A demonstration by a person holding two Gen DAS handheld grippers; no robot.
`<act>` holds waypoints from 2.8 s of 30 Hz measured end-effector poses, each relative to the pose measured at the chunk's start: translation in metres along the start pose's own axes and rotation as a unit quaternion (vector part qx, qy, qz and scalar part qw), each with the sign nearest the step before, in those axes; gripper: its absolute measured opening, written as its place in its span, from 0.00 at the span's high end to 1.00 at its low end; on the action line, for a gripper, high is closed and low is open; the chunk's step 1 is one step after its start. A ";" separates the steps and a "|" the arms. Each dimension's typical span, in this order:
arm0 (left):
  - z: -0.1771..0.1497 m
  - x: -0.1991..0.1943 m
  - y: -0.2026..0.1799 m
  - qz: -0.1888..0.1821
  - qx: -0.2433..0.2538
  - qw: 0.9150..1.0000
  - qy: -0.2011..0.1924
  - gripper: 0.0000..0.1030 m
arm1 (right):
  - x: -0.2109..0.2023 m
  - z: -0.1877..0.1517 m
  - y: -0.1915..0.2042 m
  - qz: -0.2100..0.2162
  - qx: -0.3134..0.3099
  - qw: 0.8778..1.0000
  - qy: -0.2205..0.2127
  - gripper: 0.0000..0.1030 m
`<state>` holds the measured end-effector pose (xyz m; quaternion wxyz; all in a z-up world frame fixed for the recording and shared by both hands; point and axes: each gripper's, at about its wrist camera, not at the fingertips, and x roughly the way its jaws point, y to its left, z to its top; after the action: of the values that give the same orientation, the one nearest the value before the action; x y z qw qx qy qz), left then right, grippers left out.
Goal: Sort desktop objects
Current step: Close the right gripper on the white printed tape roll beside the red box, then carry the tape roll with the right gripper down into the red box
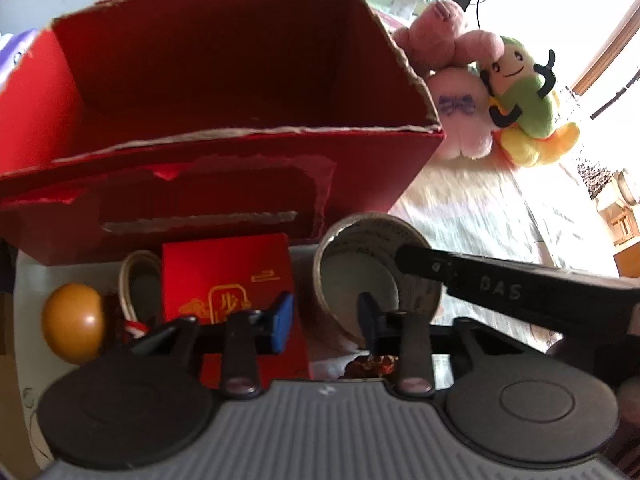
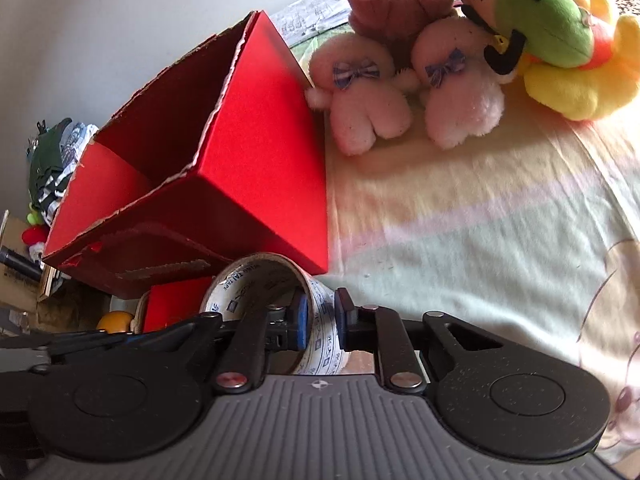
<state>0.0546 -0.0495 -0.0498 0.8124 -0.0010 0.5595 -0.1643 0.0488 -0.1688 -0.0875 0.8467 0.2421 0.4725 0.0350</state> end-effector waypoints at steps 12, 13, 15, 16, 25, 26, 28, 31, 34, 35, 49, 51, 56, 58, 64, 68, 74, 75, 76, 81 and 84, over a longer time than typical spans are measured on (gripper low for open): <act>0.020 0.003 -0.049 -0.052 0.060 0.997 -0.010 0.77 | -0.044 0.012 -0.037 -0.018 0.010 0.999 -0.034 0.85; 0.022 0.000 -0.053 -0.056 0.066 0.996 -0.014 0.77 | -0.049 0.013 -0.039 -0.019 0.011 0.999 -0.041 0.85; 0.027 -0.006 -0.063 -0.062 0.080 0.994 -0.028 0.77 | -0.060 0.014 -0.043 -0.021 0.008 0.998 -0.061 0.85; 0.030 -0.009 -0.067 -0.064 0.086 0.994 -0.034 0.77 | -0.066 0.014 -0.044 -0.021 0.006 0.997 -0.073 0.85; 0.067 -0.064 -0.085 -0.063 0.117 0.982 -0.136 0.77 | -0.103 0.053 -0.035 0.018 -0.009 0.984 -0.177 0.85; 0.071 -0.069 -0.082 -0.059 0.118 0.981 -0.145 0.77 | -0.104 0.058 -0.030 0.024 -0.014 0.983 -0.184 0.85; 0.078 -0.080 -0.074 -0.052 0.118 0.979 -0.161 0.77 | -0.105 0.066 -0.017 0.032 -0.027 0.980 -0.196 0.85; 0.089 -0.094 -0.054 -0.035 0.112 0.977 -0.177 0.77 | -0.097 0.081 0.004 0.045 -0.043 0.977 -0.202 0.84; 0.099 -0.102 -0.034 -0.021 0.104 0.977 -0.186 0.77 | -0.083 0.094 0.028 0.056 -0.056 0.977 -0.198 0.84; 0.104 -0.104 -0.026 -0.016 0.102 0.977 -0.187 0.77 | -0.077 0.099 0.035 0.058 -0.061 0.977 -0.195 0.84; 0.159 -0.029 0.096 0.046 0.059 0.994 -0.079 0.77 | 0.055 0.135 0.099 0.041 -0.035 0.998 -0.019 0.84; 0.164 -0.015 0.108 0.051 0.059 0.995 -0.060 0.77 | 0.073 0.137 0.102 0.037 -0.021 0.999 0.007 0.84; 0.174 0.013 0.132 0.056 0.047 0.997 -0.014 0.77 | 0.111 0.140 0.113 0.019 -0.009 0.998 0.055 0.84; 0.175 0.020 0.137 0.063 0.042 0.997 -0.003 0.79 | 0.120 0.143 0.114 0.018 0.009 0.996 0.083 0.84; 0.180 0.027 0.149 0.060 0.030 0.998 0.011 0.79 | 0.129 0.147 0.123 0.006 -0.008 0.995 0.104 0.84; 0.179 0.018 0.150 0.064 0.039 0.997 -0.006 0.77 | 0.136 0.148 0.126 -0.002 -0.015 0.995 0.099 0.86; 0.172 -0.010 0.152 0.029 0.044 0.998 -0.039 0.73 | 0.142 0.148 0.130 -0.005 -0.015 0.996 0.089 0.85; 0.171 -0.010 0.153 0.025 0.048 0.998 -0.040 0.73 | 0.144 0.147 0.131 0.002 -0.013 0.996 0.091 0.85; 0.169 -0.012 0.152 0.024 0.052 0.998 -0.039 0.73 | 0.146 0.146 0.131 0.012 -0.010 0.995 0.095 0.85; 0.160 -0.014 0.154 0.014 0.059 0.997 -0.036 0.74 | 0.154 0.144 0.131 0.039 0.003 0.995 0.094 0.81; 0.155 -0.020 0.155 0.007 0.062 0.997 -0.043 0.74 | 0.158 0.144 0.125 0.066 0.018 0.993 0.098 0.78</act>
<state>0.2306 0.0738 -0.0022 0.8353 0.0463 0.5130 -0.1924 0.2748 -0.0679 -0.0935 0.7878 0.2834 0.5365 0.1057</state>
